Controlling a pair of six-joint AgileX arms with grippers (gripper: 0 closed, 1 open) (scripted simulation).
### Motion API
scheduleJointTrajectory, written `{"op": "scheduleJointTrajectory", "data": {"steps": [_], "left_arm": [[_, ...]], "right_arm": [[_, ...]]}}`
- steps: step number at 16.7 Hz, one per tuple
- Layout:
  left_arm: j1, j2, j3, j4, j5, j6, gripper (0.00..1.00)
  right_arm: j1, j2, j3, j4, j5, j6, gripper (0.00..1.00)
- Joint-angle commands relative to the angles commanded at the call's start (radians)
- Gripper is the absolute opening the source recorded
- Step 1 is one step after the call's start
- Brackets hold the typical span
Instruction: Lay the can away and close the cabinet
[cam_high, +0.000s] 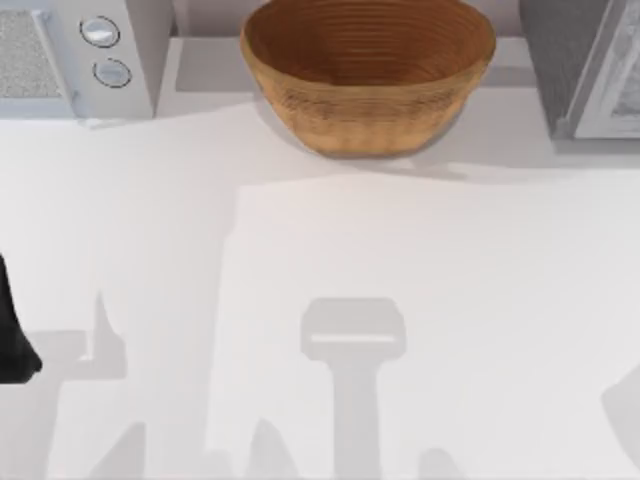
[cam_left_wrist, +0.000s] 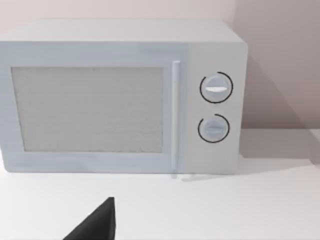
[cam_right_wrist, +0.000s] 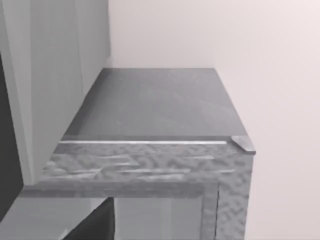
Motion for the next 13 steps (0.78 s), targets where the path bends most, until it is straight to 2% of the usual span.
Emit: {"op": "scheduleJointTrajectory", "data": {"steps": [3,6,9,13], "left_arm": [[0.000,0.000,0.000,0.000,0.000,0.000,1.00],[0.000,0.000,0.000,0.000,0.000,0.000,1.00],[0.000,0.000,0.000,0.000,0.000,0.000,1.00],[0.000,0.000,0.000,0.000,0.000,0.000,1.00]], "right_arm": [[0.061,-0.006,0.001,0.002,0.061,0.008,1.00],[0.200,-0.017,0.003,0.002,0.202,0.014,1.00],[0.395,-0.025,0.001,-0.003,0.402,0.018,1.00],[0.707,-0.032,-0.007,-0.018,0.716,0.022,1.00]]}}
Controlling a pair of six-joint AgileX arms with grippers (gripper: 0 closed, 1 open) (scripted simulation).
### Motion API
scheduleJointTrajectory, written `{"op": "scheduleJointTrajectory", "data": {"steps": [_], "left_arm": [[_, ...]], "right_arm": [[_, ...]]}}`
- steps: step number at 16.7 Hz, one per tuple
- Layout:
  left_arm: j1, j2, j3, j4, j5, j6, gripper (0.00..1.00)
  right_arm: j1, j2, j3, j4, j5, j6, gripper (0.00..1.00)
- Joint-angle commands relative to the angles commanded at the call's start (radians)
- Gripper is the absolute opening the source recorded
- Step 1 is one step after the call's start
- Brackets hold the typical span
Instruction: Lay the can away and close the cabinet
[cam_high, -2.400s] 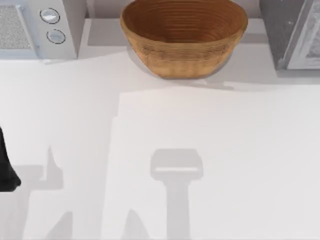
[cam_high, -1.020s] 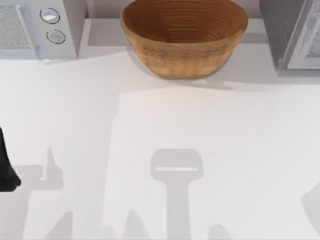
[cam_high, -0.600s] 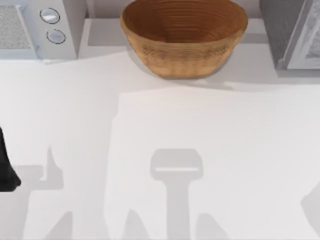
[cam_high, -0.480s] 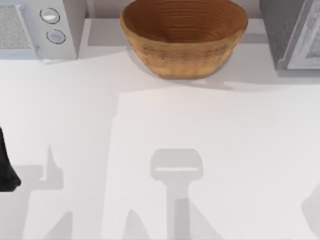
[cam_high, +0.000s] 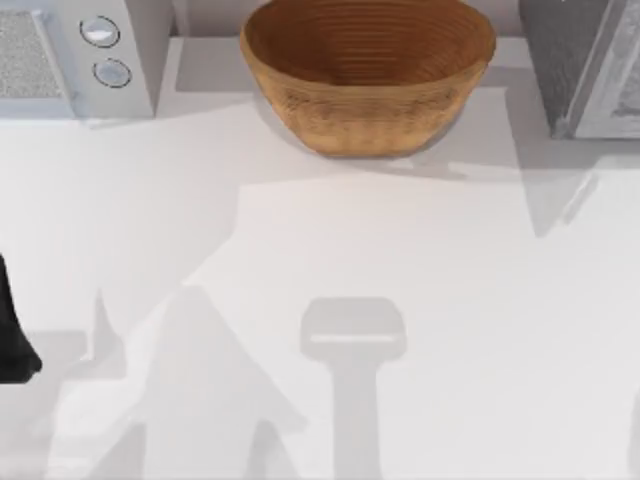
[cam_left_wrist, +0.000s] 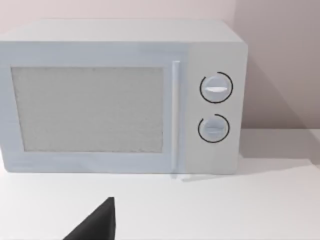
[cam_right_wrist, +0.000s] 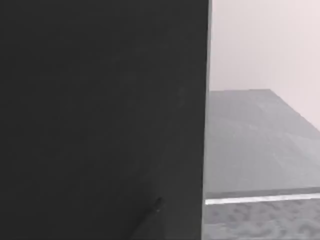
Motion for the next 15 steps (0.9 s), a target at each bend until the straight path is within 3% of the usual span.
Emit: {"op": "scheduleJointTrajectory", "data": {"steps": [5,9,12,15], "left_arm": [[0.000,0.000,0.000,0.000,0.000,0.000,1.00],[0.000,0.000,0.000,0.000,0.000,0.000,1.00],[0.000,0.000,0.000,0.000,0.000,0.000,1.00],[0.000,0.000,0.000,0.000,0.000,0.000,1.00]], "right_arm": [[0.395,-0.006,-0.012,-0.021,0.392,-0.003,1.00],[0.645,-0.013,-0.016,-0.032,0.639,-0.014,1.00],[0.756,-0.016,-0.016,-0.036,0.746,-0.021,1.00],[0.780,-0.017,-0.016,-0.037,0.769,-0.023,1.00]]}}
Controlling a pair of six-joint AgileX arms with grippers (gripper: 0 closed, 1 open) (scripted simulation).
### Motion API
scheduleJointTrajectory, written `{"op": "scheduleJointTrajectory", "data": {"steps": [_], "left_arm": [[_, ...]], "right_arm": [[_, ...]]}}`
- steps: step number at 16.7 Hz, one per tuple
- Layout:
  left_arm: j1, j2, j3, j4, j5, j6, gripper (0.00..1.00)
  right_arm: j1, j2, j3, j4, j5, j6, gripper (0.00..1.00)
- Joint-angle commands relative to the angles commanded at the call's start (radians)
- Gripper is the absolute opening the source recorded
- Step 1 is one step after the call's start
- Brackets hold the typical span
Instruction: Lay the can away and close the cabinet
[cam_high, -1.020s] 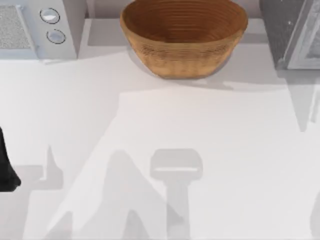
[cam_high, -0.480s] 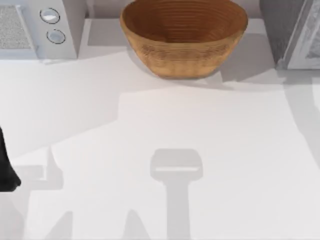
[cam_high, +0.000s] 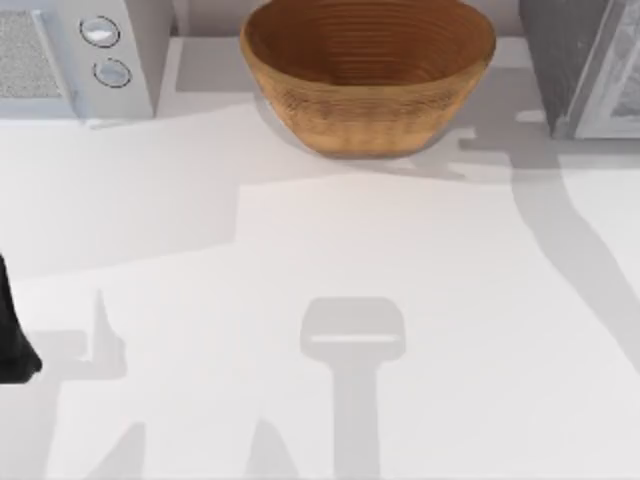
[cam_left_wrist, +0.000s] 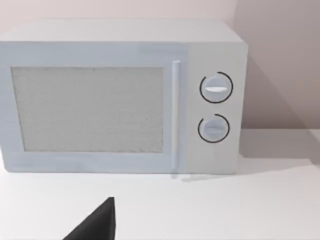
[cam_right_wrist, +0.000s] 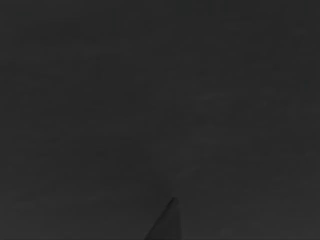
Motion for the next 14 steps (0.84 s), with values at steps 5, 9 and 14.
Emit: {"op": "scheduleJointTrajectory", "data": {"steps": [5,9,14], "left_arm": [[0.000,0.000,0.000,0.000,0.000,0.000,1.00],[0.000,0.000,0.000,0.000,0.000,0.000,1.00],[0.000,0.000,0.000,0.000,0.000,0.000,1.00]], "right_arm": [[-0.024,-0.014,0.016,0.001,0.010,-0.009,1.00],[-0.063,0.060,0.063,0.018,-0.027,-0.010,1.00],[-0.104,0.130,0.111,0.040,-0.067,-0.009,1.00]]}}
